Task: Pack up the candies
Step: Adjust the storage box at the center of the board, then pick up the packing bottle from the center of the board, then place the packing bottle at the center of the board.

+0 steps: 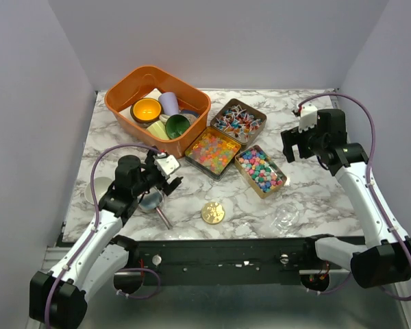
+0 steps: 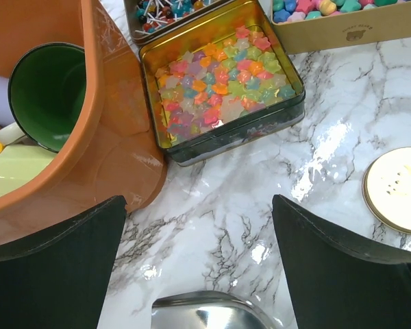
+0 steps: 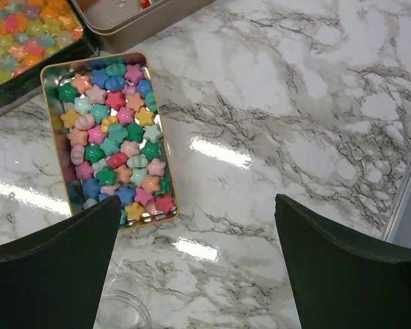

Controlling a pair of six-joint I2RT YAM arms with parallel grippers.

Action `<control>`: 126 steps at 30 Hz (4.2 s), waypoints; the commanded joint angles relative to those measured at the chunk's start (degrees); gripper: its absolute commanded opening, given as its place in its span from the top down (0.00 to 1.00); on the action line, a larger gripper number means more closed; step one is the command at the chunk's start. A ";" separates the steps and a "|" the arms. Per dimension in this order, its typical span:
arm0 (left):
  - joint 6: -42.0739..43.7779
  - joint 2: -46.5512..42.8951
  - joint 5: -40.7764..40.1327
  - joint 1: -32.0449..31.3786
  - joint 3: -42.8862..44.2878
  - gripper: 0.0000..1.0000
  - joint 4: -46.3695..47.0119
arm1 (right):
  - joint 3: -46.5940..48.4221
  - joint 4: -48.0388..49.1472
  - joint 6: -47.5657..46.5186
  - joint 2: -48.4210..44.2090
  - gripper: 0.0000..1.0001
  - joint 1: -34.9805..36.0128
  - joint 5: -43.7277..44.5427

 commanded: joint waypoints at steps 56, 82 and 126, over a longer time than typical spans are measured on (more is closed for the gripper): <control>0.91 8.02 2.71 -2.29 -2.21 0.01 0.92 | 9.68 -7.29 -18.56 35.22 0.99 2.54 -8.55; -4.37 11.63 3.16 -3.52 -2.12 0.01 6.64 | 28.91 -4.84 -20.94 48.39 0.99 2.45 2.53; -3.31 9.61 -4.84 -7.92 0.34 0.01 -1.01 | -15.81 -24.17 -64.53 1.63 0.41 2.53 -20.32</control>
